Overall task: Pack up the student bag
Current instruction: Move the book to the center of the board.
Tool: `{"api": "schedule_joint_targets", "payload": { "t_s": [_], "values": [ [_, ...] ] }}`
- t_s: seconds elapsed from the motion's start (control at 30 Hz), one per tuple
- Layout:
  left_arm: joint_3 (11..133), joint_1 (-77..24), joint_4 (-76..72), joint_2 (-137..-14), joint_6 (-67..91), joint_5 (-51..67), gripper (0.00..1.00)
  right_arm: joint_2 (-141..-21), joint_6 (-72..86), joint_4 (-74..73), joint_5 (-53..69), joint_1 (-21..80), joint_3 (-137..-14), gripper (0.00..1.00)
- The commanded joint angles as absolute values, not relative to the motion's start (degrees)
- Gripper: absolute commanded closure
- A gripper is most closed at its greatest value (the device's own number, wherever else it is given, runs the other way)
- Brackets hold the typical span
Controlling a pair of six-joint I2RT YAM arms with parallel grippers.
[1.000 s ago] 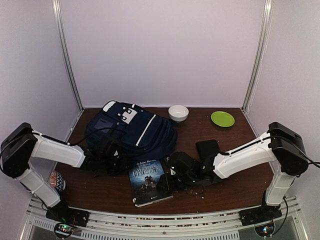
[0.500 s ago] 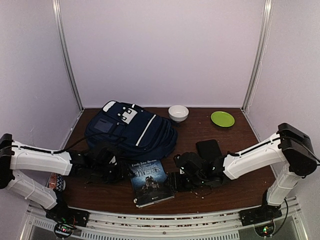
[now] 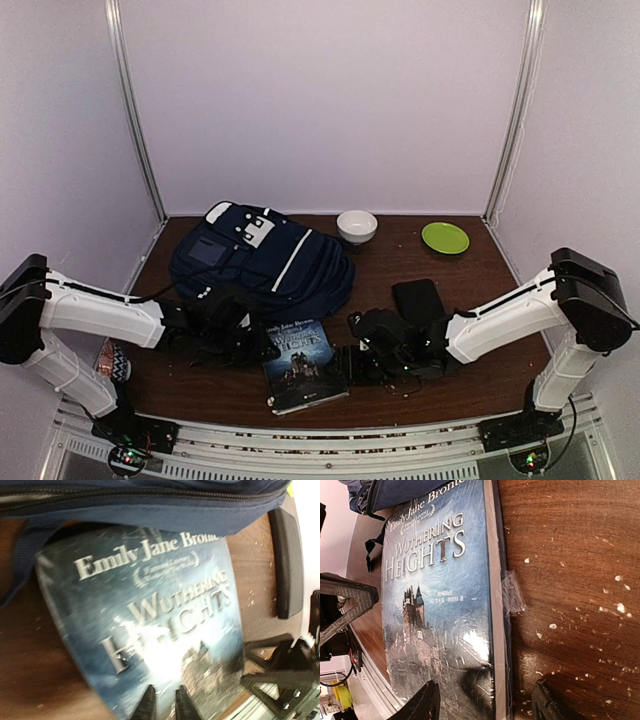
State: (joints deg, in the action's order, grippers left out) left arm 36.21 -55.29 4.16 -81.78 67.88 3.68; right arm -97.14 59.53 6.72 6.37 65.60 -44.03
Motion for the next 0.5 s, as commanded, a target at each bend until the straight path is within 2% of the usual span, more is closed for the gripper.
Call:
{"api": "schedule_joint_targets", "payload": {
  "t_s": [0.0, 0.1, 0.3, 0.47],
  "values": [
    [36.76, -55.63, 0.58, -86.75, 68.61, 3.67, 0.84, -98.62, 61.0, 8.11, 8.02, 65.5, -43.21, 0.37],
    [33.85, -55.63, -1.13, -89.47, 70.73, 3.32, 1.0, -98.47, 61.54, 8.38, 9.41, 65.54, -43.2, 0.37],
    [27.86, -55.5, -10.7, -94.23, 75.23, 4.58, 1.0, -99.52, 63.43, 13.21, 14.92, 65.48, -42.28, 0.37],
    [25.06, -55.55, -19.63, -100.01, 77.86, 7.5, 1.0, -101.04, 65.12, 19.13, 18.91, 65.52, -42.4, 0.45]
  ]
}}
